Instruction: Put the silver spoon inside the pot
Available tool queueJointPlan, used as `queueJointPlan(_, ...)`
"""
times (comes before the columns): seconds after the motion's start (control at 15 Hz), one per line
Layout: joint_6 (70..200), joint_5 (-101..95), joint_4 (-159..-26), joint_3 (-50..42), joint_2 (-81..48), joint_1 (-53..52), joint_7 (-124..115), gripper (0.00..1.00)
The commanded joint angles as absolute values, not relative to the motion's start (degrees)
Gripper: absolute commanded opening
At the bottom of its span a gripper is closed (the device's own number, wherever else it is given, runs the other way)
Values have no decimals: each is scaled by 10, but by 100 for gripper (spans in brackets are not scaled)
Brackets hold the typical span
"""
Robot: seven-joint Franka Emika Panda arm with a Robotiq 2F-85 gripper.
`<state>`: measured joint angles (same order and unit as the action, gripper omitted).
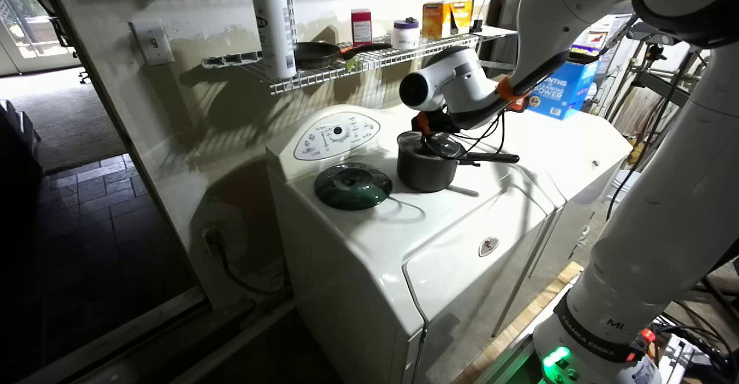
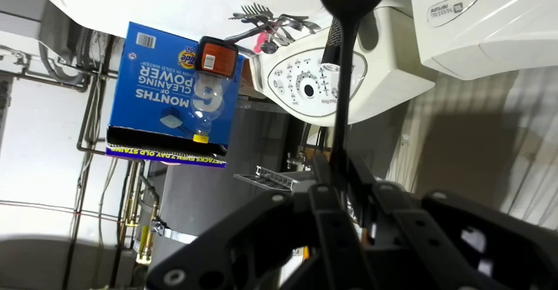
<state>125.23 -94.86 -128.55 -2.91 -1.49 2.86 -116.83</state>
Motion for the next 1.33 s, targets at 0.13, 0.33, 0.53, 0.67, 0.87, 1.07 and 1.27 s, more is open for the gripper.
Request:
queueJointPlan(0.13,1268,-923,-1263,-30,-33,31,-1137,4)
queueJointPlan(0.33,1266,-918,-1260,-29,-42,30,-1131,4)
queueJointPlan(0.53,1264,-914,-1259,-27,-50,30,-1129,4)
queueJointPlan(0.67,1264,-911,-1255,-26,-55,30,-1126,4)
queueJointPlan(0.87,1267,-903,-1250,-26,-64,31,-1117,4)
queueJointPlan(1.07,1272,-894,-1246,-26,-71,32,-1105,4)
queueJointPlan(1.27,1275,-883,-1241,-26,-76,32,-1094,4)
